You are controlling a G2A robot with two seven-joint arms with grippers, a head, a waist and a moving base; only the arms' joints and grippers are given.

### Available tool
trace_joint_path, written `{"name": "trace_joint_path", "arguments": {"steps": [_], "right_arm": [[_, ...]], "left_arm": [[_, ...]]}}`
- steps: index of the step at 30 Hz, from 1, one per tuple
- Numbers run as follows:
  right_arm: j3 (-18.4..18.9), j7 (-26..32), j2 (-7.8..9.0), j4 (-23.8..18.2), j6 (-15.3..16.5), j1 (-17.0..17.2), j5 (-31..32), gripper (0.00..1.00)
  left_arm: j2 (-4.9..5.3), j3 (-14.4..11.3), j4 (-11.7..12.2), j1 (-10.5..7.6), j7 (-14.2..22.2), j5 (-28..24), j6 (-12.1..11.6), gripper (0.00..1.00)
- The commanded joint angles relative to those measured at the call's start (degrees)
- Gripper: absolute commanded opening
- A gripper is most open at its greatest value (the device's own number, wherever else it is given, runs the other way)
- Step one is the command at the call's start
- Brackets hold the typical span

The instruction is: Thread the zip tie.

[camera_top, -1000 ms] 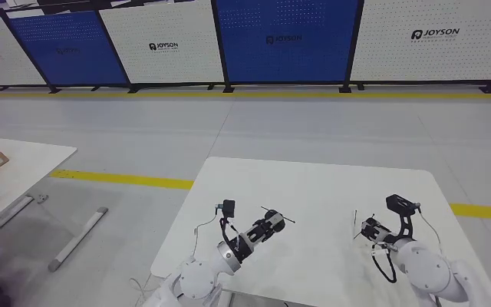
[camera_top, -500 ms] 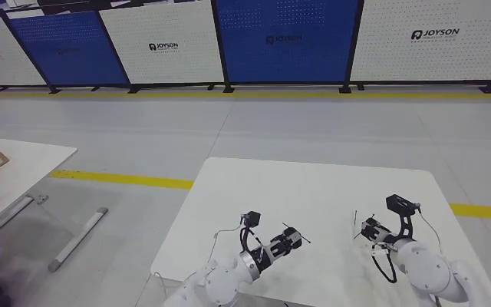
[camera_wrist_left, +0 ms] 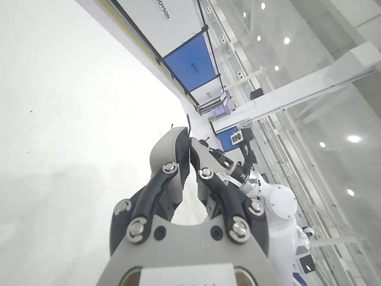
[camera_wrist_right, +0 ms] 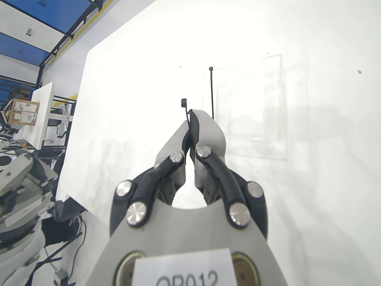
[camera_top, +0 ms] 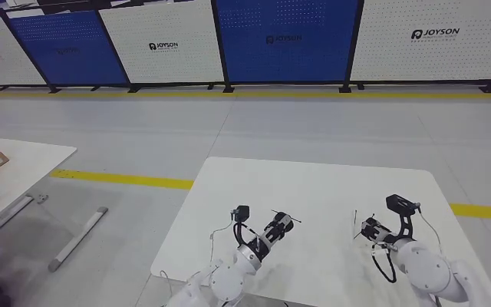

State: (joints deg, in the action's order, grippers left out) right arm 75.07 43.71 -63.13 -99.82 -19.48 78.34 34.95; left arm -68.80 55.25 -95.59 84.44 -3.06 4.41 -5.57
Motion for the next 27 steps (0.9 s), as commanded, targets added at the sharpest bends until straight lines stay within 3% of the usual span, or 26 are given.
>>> {"name": "trace_joint_path", "arguments": {"steps": [1,3,5,10,12,15,27], "right_arm": [[0.00,0.00,0.00,0.00,0.00,0.00,0.00,0.00],[0.00,0.00,0.00,0.00,0.00,0.00,0.00,0.00],[1.58,-2.47,-0.33,-0.90,1.85,1.16,-6.82,0.00],[3.98,-8.56,-0.88,-4.00,3.87,5.58,-16.91,0.00],[3.29,-9.97,-1.09,-4.86,4.11,6.66,-18.28,0.00],[1.35,-9.38,-1.72,-3.61,5.22,6.53,-25.20,0.00],[0.35,-9.96,-1.85,-2.68,4.89,5.71,-24.46,0.00]], "left_arm": [[0.02,0.05,-0.03,0.02,0.20,-0.12,-0.02,0.00],[0.02,0.05,-0.03,0.02,0.20,-0.12,-0.02,0.00],[0.02,0.05,-0.03,0.02,0.20,-0.12,-0.02,0.00],[0.02,0.05,-0.03,0.02,0.20,-0.12,-0.02,0.00],[0.02,0.05,-0.03,0.02,0.20,-0.12,-0.02,0.00],[0.02,0.05,-0.03,0.02,0.20,-0.12,-0.02,0.00],[0.02,0.05,-0.03,0.02,0.20,-0.12,-0.02,0.00]]}}
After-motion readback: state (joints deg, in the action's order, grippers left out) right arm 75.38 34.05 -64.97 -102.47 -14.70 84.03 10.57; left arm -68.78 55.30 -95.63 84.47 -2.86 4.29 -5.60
